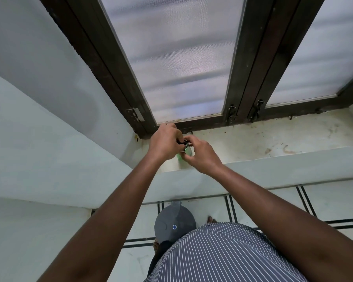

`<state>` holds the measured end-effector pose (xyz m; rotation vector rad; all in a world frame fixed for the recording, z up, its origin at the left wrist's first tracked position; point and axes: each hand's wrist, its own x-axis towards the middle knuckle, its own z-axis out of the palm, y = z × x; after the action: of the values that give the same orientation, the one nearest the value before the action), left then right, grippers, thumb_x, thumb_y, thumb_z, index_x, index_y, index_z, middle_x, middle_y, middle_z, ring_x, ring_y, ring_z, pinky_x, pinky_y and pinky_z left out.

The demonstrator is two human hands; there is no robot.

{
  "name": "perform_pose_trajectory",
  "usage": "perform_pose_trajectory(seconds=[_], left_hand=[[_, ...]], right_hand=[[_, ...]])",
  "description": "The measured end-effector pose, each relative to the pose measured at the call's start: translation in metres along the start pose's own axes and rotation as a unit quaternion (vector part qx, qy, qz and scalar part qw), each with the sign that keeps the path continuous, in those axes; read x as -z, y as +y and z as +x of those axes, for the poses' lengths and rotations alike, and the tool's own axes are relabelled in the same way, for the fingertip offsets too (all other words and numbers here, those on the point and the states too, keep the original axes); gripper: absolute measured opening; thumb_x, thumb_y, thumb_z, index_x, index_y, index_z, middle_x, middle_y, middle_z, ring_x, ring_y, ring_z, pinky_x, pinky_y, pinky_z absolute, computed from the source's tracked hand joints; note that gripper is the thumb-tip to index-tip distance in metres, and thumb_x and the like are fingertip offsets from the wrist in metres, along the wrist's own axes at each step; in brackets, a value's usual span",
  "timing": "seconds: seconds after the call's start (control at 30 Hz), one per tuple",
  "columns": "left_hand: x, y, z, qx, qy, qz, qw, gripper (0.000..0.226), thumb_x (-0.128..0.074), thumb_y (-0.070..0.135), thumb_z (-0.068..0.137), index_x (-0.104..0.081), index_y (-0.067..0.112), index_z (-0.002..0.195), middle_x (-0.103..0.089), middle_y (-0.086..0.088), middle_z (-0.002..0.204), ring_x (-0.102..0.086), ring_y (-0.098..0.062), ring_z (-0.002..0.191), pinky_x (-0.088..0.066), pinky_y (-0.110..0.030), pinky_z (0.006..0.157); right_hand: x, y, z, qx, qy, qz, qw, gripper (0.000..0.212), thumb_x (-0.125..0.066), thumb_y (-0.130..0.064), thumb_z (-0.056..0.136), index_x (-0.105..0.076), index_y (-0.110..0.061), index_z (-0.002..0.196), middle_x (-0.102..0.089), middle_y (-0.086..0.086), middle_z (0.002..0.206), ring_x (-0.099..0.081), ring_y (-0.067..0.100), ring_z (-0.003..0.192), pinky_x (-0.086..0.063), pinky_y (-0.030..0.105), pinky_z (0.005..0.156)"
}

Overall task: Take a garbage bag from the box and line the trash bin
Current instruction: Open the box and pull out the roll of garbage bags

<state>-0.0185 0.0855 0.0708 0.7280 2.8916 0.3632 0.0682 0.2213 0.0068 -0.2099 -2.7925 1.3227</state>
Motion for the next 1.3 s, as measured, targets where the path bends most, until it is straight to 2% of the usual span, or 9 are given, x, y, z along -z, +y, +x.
perform_pose_trajectory(seconds=[0.2, 0.37, 0.5, 0.57, 0.63, 0.8, 0.93, 1.13, 1.3], left_hand=[[-0.001, 0.0, -0.009, 0.037, -0.032, -0.099, 0.994, 0.014, -0.082, 0.036, 0.083, -0.073, 0.032, 0.093, -0.076, 0.015, 0.09, -0.071, -0.009, 0.087, -0.053, -0.028, 0.065], [0.027, -0.012, -0.021, 0.103, 0.155, -0.315, 0.931, 0.02, -0.083, 0.028, 0.077, -0.067, 0.024, 0.089, -0.071, 0.01, 0.077, -0.063, -0.002, 0.065, -0.054, -0.027, 0.064], [0.056, -0.023, -0.025, 0.116, 0.222, -0.392, 0.885, 0.018, -0.082, 0.023, 0.081, -0.065, 0.025, 0.09, -0.072, 0.004, 0.084, -0.069, -0.013, 0.075, -0.059, -0.028, 0.067], [0.06, -0.028, -0.028, 0.129, 0.22, -0.41, 0.876, 0.018, -0.081, 0.021, 0.083, -0.065, 0.027, 0.089, -0.073, 0.001, 0.089, -0.07, -0.01, 0.077, -0.06, -0.026, 0.067], [0.058, -0.035, -0.029, 0.151, 0.209, -0.436, 0.862, 0.016, -0.081, 0.023, 0.083, -0.068, 0.027, 0.091, -0.074, 0.001, 0.09, -0.075, -0.017, 0.085, -0.067, -0.037, 0.076], [0.051, -0.039, -0.034, 0.178, 0.143, -0.561, 0.796, 0.013, -0.076, 0.01, 0.096, -0.076, 0.012, 0.109, -0.08, -0.01, 0.103, -0.079, -0.03, 0.102, -0.066, -0.04, 0.091], [0.047, -0.037, -0.035, 0.161, 0.065, -0.666, 0.725, 0.022, -0.07, 0.006, 0.1, -0.073, 0.006, 0.123, -0.08, -0.018, 0.113, -0.078, -0.031, 0.104, -0.063, -0.042, 0.095], [0.042, -0.027, -0.032, 0.164, 0.057, -0.67, 0.722, 0.028, -0.074, 0.01, 0.099, -0.071, 0.001, 0.125, -0.079, -0.018, 0.116, -0.078, -0.03, 0.106, -0.063, -0.04, 0.095], [0.038, -0.021, -0.032, 0.199, 0.026, -0.672, 0.713, 0.035, -0.071, 0.02, 0.103, -0.068, 0.001, 0.132, -0.076, -0.02, 0.126, -0.074, -0.035, 0.119, -0.064, -0.039, 0.091]], right_hand=[[-0.004, 0.004, -0.001, -0.04, -0.033, 0.036, 0.998, 0.05, -0.081, -0.031, 0.094, -0.058, -0.028, 0.138, -0.075, -0.002, 0.124, -0.071, 0.023, 0.115, -0.061, 0.045, 0.094], [0.0, 0.003, 0.01, -0.047, -0.01, -0.052, 0.997, 0.062, -0.081, -0.035, 0.084, -0.062, -0.029, 0.143, -0.064, -0.001, 0.126, -0.055, 0.025, 0.12, -0.048, 0.042, 0.098], [0.002, -0.003, 0.024, -0.052, -0.066, -0.135, 0.987, 0.081, -0.078, -0.04, 0.087, -0.048, -0.034, 0.162, -0.054, 0.002, 0.147, -0.04, 0.03, 0.14, -0.033, 0.044, 0.112], [0.006, -0.01, 0.029, -0.073, -0.107, -0.109, 0.986, 0.1, -0.079, -0.038, 0.085, -0.029, -0.03, 0.172, -0.045, 0.004, 0.16, -0.032, 0.031, 0.149, -0.029, 0.046, 0.121], [0.014, -0.021, 0.029, -0.078, -0.121, -0.021, 0.989, 0.109, -0.083, -0.036, 0.082, -0.024, -0.027, 0.173, -0.043, 0.001, 0.165, -0.03, 0.027, 0.154, -0.032, 0.045, 0.126], [0.03, -0.049, 0.017, -0.079, -0.103, 0.249, 0.96, 0.065, -0.088, -0.039, 0.092, -0.063, -0.026, 0.15, -0.076, -0.003, 0.133, -0.072, 0.014, 0.123, -0.058, 0.035, 0.101], [0.039, -0.057, 0.009, -0.096, -0.058, 0.339, 0.934, 0.02, -0.083, -0.031, 0.099, -0.084, -0.019, 0.114, -0.085, 0.005, 0.103, -0.079, 0.015, 0.088, -0.06, 0.038, 0.083], [0.043, -0.059, -0.002, -0.087, -0.03, 0.349, 0.933, 0.024, -0.093, -0.033, 0.088, -0.086, -0.021, 0.107, -0.085, -0.002, 0.095, -0.078, 0.011, 0.084, -0.062, 0.032, 0.077], [0.041, -0.056, -0.003, -0.088, 0.014, 0.353, 0.931, 0.014, -0.083, -0.021, 0.099, -0.086, -0.009, 0.106, -0.084, 0.003, 0.089, -0.076, 0.011, 0.078, -0.062, 0.03, 0.072]])
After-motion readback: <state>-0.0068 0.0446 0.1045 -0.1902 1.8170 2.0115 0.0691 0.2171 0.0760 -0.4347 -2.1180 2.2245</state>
